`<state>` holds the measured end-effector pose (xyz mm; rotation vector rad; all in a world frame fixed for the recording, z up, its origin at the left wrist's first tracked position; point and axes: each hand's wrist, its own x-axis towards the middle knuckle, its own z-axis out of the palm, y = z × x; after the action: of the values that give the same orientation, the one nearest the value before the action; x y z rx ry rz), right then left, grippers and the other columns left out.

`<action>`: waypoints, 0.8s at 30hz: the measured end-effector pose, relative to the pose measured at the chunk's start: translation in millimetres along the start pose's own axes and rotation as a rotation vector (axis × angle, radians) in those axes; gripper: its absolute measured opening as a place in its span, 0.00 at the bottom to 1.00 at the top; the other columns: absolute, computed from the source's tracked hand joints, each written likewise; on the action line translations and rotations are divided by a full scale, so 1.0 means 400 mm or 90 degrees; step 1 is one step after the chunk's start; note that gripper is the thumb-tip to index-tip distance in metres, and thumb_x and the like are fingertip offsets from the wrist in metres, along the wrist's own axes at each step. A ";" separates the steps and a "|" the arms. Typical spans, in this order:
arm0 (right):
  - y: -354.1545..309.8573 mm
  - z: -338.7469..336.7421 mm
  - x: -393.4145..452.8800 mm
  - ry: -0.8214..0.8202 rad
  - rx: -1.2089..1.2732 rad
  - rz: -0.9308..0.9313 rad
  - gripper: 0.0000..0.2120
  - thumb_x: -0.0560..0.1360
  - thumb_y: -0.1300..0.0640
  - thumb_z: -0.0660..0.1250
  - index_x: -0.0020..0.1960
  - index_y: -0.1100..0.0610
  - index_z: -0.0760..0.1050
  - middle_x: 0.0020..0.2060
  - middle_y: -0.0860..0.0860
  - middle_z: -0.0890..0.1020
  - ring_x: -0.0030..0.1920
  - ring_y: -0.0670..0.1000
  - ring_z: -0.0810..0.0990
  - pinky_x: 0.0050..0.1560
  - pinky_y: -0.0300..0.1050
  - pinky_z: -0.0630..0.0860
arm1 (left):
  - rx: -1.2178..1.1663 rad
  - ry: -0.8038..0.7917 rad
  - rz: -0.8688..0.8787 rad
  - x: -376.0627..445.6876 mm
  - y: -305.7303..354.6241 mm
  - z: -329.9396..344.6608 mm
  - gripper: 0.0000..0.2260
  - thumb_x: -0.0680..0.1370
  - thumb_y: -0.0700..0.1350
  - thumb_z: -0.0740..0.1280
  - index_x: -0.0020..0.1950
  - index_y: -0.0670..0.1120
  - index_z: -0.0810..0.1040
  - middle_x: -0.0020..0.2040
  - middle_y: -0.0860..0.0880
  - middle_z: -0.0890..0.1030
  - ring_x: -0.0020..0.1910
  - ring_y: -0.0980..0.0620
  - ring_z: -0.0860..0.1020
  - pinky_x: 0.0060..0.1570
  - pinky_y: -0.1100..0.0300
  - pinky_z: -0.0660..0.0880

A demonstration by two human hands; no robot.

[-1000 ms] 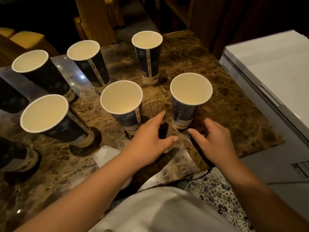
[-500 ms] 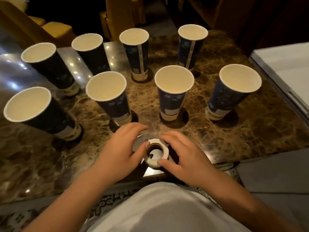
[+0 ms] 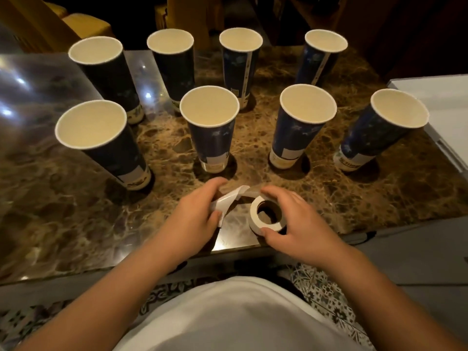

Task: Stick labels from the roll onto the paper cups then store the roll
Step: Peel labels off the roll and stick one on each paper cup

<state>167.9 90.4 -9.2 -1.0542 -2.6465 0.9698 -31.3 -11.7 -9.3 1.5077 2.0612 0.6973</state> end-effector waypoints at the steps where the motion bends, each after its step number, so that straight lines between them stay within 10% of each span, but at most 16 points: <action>1: 0.000 -0.005 0.001 -0.013 -0.007 -0.003 0.35 0.70 0.50 0.71 0.73 0.45 0.60 0.64 0.40 0.69 0.66 0.40 0.65 0.62 0.35 0.63 | -0.023 -0.004 -0.008 -0.001 -0.005 -0.004 0.27 0.78 0.39 0.67 0.74 0.56 0.63 0.59 0.60 0.72 0.56 0.64 0.70 0.48 0.77 0.65; 9: -0.008 -0.035 0.027 -0.108 -0.036 -0.026 0.31 0.69 0.54 0.71 0.70 0.46 0.66 0.69 0.37 0.64 0.70 0.37 0.59 0.65 0.30 0.57 | -0.287 0.080 -0.112 -0.024 -0.036 -0.026 0.19 0.78 0.35 0.64 0.61 0.57 0.73 0.55 0.64 0.76 0.50 0.73 0.74 0.44 0.76 0.71; 15: -0.048 -0.008 0.056 -0.016 0.047 0.046 0.23 0.74 0.46 0.69 0.67 0.45 0.68 0.65 0.41 0.72 0.64 0.42 0.69 0.63 0.41 0.68 | -0.473 0.144 -0.212 -0.032 -0.045 -0.032 0.16 0.79 0.34 0.62 0.59 0.54 0.76 0.55 0.54 0.79 0.47 0.51 0.81 0.38 0.62 0.79; 24: -0.115 0.009 0.115 0.018 -0.181 -0.066 0.09 0.77 0.46 0.65 0.56 0.46 0.77 0.49 0.43 0.80 0.50 0.46 0.76 0.55 0.47 0.74 | -0.812 0.073 -0.146 -0.042 -0.068 -0.039 0.19 0.75 0.25 0.60 0.56 0.44 0.78 0.41 0.47 0.79 0.45 0.51 0.81 0.45 0.59 0.80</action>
<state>106.2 93.4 11.0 -0.9598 -2.8415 0.5660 -56.1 -36.4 -14.1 0.4807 1.2550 1.5769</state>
